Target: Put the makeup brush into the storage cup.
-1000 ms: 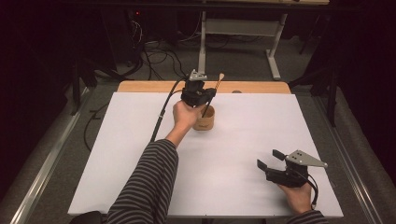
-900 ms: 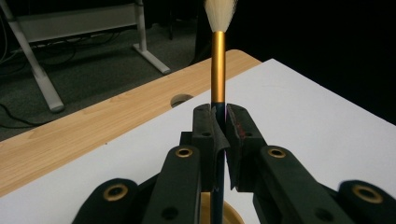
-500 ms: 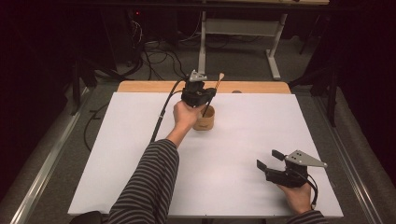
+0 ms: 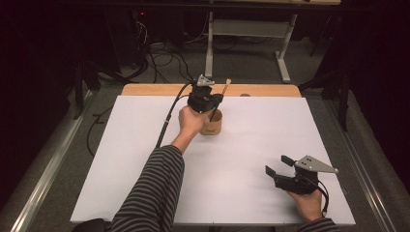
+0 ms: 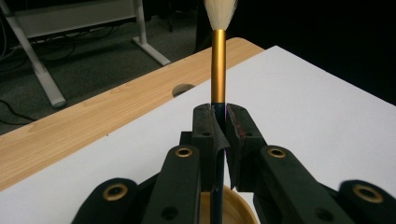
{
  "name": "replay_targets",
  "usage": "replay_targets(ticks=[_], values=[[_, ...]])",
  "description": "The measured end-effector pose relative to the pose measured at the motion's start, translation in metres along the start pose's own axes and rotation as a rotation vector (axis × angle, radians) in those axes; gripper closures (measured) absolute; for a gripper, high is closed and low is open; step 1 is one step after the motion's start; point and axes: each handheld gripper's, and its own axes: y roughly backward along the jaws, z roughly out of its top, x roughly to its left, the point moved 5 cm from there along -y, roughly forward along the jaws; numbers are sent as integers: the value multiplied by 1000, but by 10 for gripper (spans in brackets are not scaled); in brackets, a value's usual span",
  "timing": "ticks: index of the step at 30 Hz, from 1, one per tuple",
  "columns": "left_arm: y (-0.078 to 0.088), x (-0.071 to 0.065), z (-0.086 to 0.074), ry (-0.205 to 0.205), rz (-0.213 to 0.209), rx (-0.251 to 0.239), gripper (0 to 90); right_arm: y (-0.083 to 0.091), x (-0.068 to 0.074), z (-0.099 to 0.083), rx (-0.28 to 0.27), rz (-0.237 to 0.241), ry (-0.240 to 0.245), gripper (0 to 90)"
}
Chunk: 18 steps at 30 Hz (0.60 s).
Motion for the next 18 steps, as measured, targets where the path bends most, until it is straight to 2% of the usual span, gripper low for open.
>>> replay_targets(ticks=[10,18], values=[[0,3,-7,-4,0,37,831,-1,0,0,1,2,5,256],[1,3,-8,1,-1,38,830,-1,1,0,3,2,4,256]])
